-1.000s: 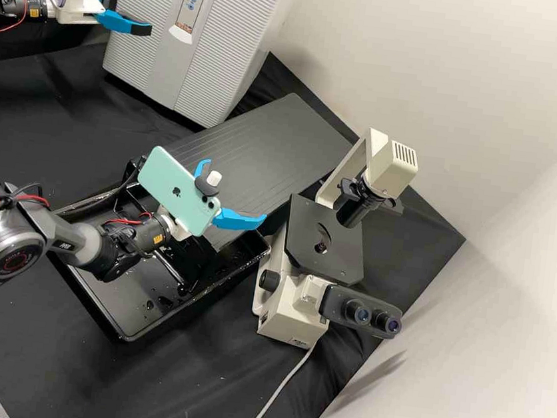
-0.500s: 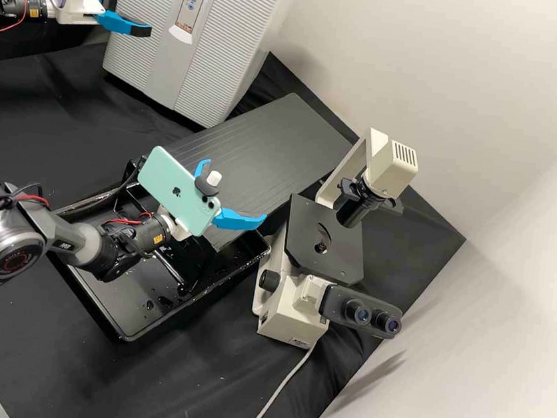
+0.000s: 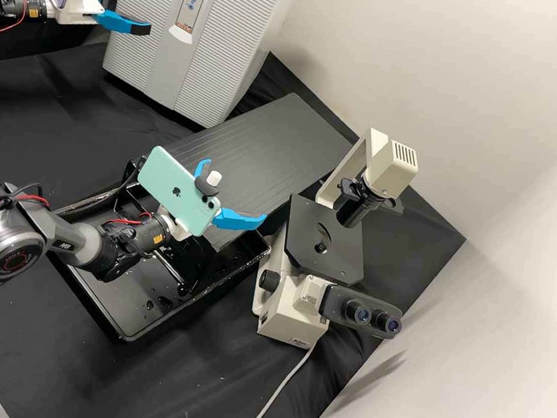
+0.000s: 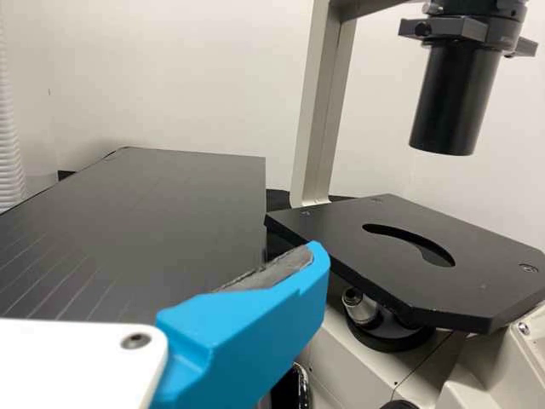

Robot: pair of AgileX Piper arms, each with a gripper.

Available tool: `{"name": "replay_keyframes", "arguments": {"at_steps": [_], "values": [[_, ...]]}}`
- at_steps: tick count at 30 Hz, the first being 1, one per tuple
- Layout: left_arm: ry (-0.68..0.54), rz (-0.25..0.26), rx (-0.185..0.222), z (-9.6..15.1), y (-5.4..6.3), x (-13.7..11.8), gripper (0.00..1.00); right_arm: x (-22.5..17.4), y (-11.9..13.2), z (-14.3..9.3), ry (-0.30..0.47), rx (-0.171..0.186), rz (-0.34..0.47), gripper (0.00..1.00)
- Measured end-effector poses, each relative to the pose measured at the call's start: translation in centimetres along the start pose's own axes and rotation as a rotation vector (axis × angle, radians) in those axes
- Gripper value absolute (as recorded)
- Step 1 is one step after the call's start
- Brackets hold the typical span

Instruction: Open the incubator door

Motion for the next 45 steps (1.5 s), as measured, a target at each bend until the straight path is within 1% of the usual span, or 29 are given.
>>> {"name": "replay_keyframes", "arguments": {"at_steps": [3,14,18,23,34,38,42,45], "values": [[0.003,0.014,-0.014,-0.04,0.03,-0.07,0.00,0.00,0.00,0.00,0.000,0.000,0.000,1.00],[0.023,0.026,-0.036,-0.29,-0.04,-0.25,0.00,0.00,0.00,0.00,0.000,0.000,0.000,1.00],[0.034,0.034,-0.050,-0.40,-0.04,-0.29,0.00,0.00,0.00,0.00,0.000,0.000,0.000,1.00],[0.042,0.034,-0.059,-0.48,-0.18,-0.40,0.00,0.00,0.00,0.00,0.000,0.000,0.000,1.00],[0.061,0.051,-0.080,-0.67,-0.08,-0.44,0.00,0.00,0.00,0.00,0.000,0.000,0.000,1.00],[0.068,0.050,-0.083,-0.74,-0.22,-0.54,0.00,0.00,0.00,0.00,0.000,0.000,0.000,1.00],[0.066,0.050,-0.070,-0.72,-0.30,-0.60,0.00,0.00,0.00,0.00,0.000,0.000,0.000,1.00],[0.069,0.047,-0.073,-0.70,-0.37,-0.75,0.00,0.00,0.00,0.00,0.000,0.000,0.000,1.00]]}}
